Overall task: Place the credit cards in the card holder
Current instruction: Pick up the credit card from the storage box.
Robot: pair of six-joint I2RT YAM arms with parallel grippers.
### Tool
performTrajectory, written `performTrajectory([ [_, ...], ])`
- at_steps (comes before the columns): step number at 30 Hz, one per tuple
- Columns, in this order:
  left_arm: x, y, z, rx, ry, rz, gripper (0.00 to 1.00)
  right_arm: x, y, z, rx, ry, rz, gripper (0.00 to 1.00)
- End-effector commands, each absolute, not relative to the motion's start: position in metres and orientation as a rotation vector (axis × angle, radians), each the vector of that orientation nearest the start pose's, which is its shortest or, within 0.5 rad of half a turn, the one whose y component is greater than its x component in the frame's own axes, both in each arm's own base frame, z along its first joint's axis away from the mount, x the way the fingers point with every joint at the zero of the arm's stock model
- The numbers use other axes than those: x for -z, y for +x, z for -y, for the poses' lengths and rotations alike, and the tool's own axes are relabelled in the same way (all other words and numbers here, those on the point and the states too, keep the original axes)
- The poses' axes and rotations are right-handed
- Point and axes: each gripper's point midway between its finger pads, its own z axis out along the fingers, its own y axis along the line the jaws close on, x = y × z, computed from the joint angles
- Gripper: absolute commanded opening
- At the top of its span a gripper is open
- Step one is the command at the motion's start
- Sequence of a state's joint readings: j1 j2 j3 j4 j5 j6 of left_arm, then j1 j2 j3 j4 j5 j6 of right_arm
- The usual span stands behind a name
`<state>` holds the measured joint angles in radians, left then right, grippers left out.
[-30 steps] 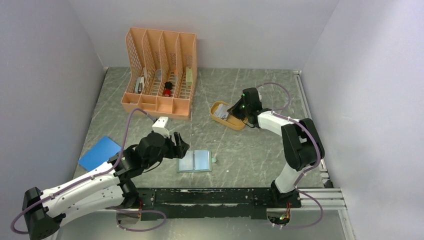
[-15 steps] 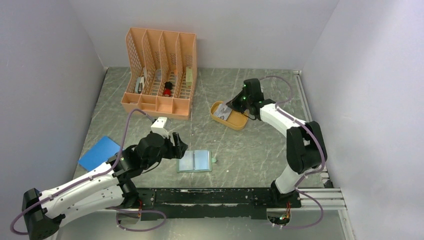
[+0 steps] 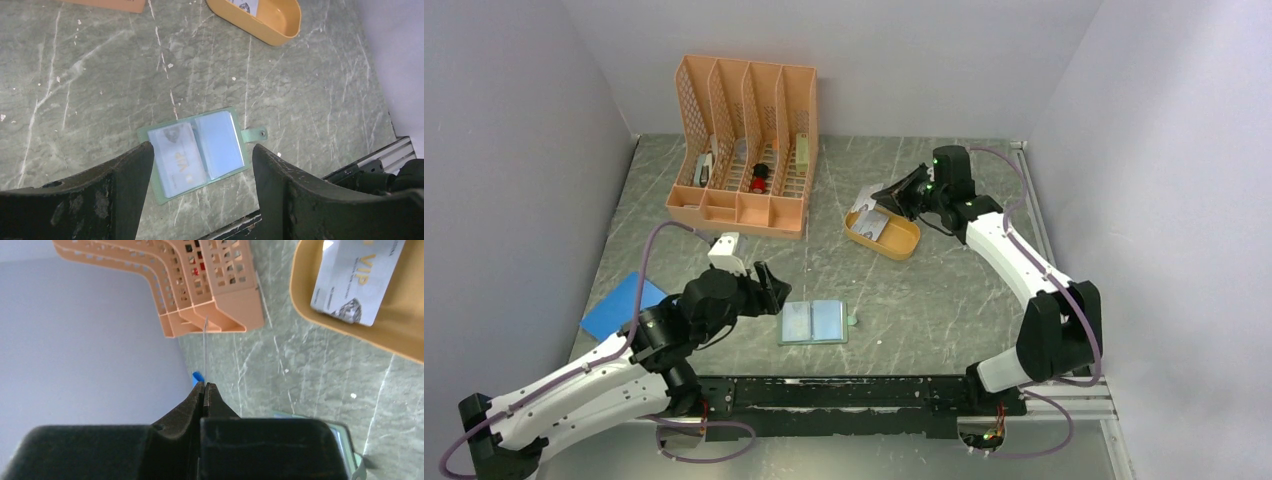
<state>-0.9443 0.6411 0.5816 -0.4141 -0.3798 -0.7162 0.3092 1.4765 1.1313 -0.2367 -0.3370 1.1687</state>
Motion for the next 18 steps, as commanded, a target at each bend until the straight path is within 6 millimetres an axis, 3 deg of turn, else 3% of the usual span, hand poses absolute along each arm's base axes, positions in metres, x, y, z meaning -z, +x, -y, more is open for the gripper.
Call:
performTrajectory([
  [1, -0.177, 0.186, 0.179, 0.654, -0.074, -2.067, 0.76, -0.232, 0.355, -0.224, -1.26, 0.743, -2.26, 0.0],
  [5, -0.172, 0.184, 0.178, 0.655, -0.084, -2.078, 0.77, -0.247, 0.342, -0.225, -1.261, 0.55, -2.254, 0.0],
  [7, -0.167, 0.183, 0.179, 0.649, -0.075, -2.093, 0.77, -0.254, 0.326, -0.231, -1.245, 0.315, -2.246, 0.0],
  [9, -0.16, 0.182, 0.179, 0.636, -0.074, -2.117, 0.77, -0.248, 0.3, -0.245, -1.112, 0.051, -2.262, 0.0],
  [11, -0.151, 0.181, 0.18, 0.629, -0.077, -2.142, 0.77, -0.23, 0.263, -0.265, -0.972, -0.197, -2.295, 0.0],
  [13, -0.143, 0.18, 0.183, 0.637, -0.079, -2.157, 0.77, -0.204, 0.227, -0.279, -0.947, -0.345, -2.332, 0.0],
  [15, -0.134, 0.18, 0.189, 0.65, -0.078, -2.173, 0.77, -0.178, 0.202, -0.286, -1.008, -0.383, -2.372, 0.0],
  [18, -0.122, 0.182, 0.196, 0.648, -0.077, -2.202, 0.75, -0.151, 0.185, -0.289, -1.104, -0.349, -2.391, 0.0],
])
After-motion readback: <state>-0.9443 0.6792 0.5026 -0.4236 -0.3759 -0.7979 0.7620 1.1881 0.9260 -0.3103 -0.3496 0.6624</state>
